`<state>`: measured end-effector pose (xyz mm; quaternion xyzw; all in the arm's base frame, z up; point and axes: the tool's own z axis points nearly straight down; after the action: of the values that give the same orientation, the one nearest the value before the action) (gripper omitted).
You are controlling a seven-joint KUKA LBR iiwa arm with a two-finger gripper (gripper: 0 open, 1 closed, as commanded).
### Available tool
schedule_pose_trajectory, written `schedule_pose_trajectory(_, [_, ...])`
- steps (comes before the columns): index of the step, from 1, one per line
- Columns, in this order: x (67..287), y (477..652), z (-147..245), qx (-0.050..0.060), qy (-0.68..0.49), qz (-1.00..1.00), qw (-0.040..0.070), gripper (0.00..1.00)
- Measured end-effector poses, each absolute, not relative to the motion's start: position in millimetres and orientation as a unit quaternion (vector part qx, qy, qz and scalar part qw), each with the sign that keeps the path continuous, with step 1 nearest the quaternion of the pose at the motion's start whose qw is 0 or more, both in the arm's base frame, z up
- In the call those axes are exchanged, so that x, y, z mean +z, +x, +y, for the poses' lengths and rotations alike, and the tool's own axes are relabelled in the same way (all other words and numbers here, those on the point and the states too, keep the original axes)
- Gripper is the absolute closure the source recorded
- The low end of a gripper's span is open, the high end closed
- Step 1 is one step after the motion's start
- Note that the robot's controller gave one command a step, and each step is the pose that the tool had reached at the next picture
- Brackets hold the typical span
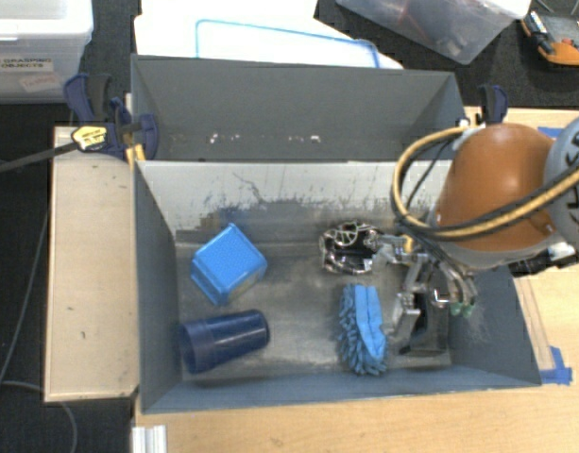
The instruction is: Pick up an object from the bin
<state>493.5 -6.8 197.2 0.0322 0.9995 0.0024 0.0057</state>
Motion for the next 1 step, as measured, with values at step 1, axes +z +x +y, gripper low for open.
schedule_pose_trajectory(1, [194.2, 501.0, -17.3, 0.003, 0.029, 0.999, 0.016, 0.0])
